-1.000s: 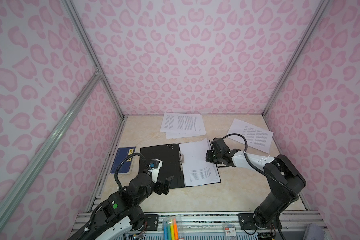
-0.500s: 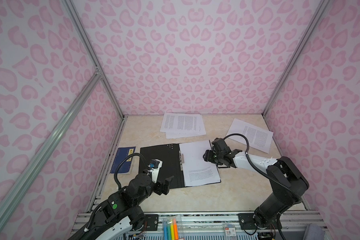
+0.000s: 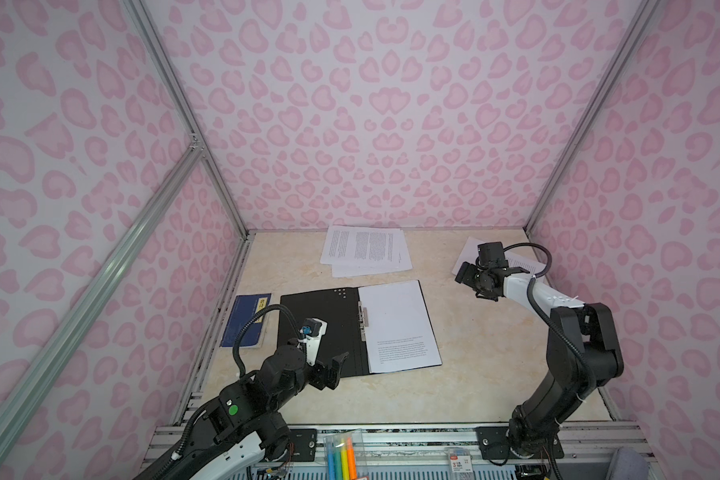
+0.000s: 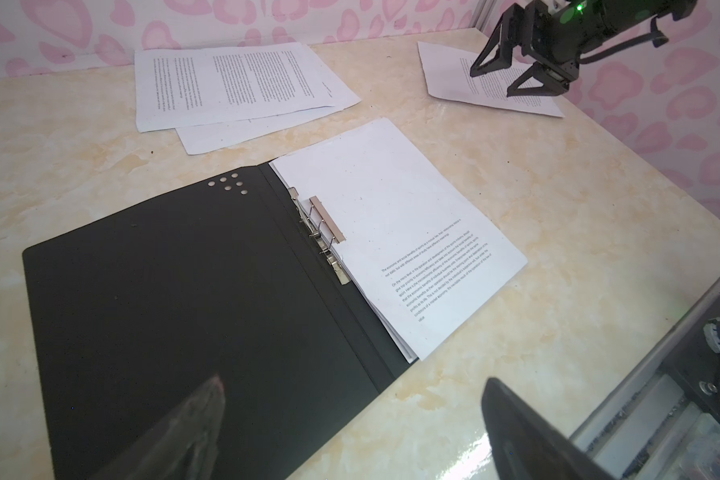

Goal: Put the files into the folder
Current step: 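Open the right gripper and move it to the loose text sheet farther out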

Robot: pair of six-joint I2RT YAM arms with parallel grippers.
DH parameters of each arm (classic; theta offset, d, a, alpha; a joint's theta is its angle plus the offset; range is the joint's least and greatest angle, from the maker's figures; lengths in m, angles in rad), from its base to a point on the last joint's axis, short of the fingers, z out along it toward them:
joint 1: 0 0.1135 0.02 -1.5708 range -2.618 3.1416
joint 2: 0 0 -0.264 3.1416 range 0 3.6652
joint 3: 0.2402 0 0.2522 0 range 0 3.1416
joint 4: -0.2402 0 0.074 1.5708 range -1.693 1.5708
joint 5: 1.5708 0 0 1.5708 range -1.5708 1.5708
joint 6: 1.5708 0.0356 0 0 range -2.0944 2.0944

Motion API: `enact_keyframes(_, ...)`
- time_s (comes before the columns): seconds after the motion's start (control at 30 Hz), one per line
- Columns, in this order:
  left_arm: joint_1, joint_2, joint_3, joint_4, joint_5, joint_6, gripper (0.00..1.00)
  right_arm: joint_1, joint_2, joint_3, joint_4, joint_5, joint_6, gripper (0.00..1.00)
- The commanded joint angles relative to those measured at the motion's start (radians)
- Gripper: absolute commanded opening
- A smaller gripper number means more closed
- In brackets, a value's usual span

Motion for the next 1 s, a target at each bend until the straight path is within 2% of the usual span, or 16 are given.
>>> enact_keyframes(0.0,0.001,0.001,0.0,0.008,-0.009,0.005,0.98,-0.048,0.102,0.082,-0.03,-0.008,-0.017,0.84)
enact_keyframes(0.17,0.001,-0.001,-0.002,0.007,-0.016,0.001,0.98,-0.068,0.285,0.261,-0.038,-0.084,-0.024,0.82)
enact_keyframes(0.3,0.001,0.005,-0.001,0.004,-0.018,0.002,0.98,-0.053,0.356,0.367,-0.061,-0.103,-0.024,0.8)
enact_keyframes(0.53,0.001,0.002,0.0,0.003,-0.018,-0.001,0.97,-0.043,0.349,0.302,-0.065,-0.151,-0.013,0.77)
enact_keyframes(0.77,0.001,-0.004,0.0,0.011,0.003,0.003,0.98,-0.061,0.155,-0.032,0.024,-0.241,-0.014,0.75)
enact_keyframes(0.87,0.001,-0.014,0.001,0.013,0.01,0.005,0.98,-0.085,-0.008,-0.244,0.081,-0.288,0.014,0.75)
enact_keyframes(0.97,0.001,-0.028,0.0,0.019,0.017,0.005,0.98,-0.153,-0.208,-0.457,0.111,-0.329,0.037,0.76)
